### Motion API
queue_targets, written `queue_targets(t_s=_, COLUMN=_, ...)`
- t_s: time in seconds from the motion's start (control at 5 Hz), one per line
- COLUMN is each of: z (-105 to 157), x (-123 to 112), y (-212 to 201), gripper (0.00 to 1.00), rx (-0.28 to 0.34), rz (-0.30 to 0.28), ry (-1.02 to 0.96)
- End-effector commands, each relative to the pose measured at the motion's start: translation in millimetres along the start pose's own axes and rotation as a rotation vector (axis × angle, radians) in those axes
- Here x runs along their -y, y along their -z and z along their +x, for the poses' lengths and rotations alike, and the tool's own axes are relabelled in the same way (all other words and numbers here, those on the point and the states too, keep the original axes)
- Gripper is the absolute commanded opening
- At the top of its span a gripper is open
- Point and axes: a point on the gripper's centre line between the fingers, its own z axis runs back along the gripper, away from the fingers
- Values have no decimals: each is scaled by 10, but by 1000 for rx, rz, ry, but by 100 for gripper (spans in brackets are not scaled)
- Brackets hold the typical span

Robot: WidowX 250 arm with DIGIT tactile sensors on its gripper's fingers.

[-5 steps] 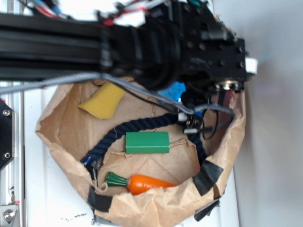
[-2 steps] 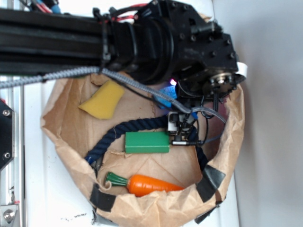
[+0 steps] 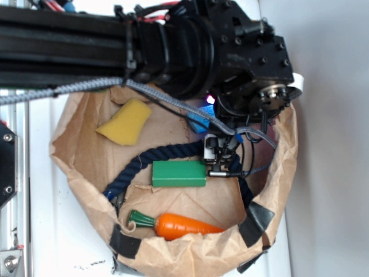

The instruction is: Grab the blue sponge.

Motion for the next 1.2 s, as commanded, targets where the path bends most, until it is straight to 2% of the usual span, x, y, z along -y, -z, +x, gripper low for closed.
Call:
queue_targets(t_s=0.0, z=158, x=170, y=43, gripper=79, rx=58, rz=78, ry=-46)
queue_targets(t_s=0.2, z=151, x=171, y=46, gripper=0, rx=59, rz=87, ry=-48)
queue_targets(t_s=0.6, z=135, x=173, y=24, gripper=0, rx=86, rz=87, ry=-44)
queue_targets(t_s=0.8, z=134, x=172, y=-61, gripper=0, rx=97, rz=66, ry=-45)
queue_targets(t_s=1.0, z=69, x=150, y=-409, gripper=0, rx=94, rz=0, ry=-41)
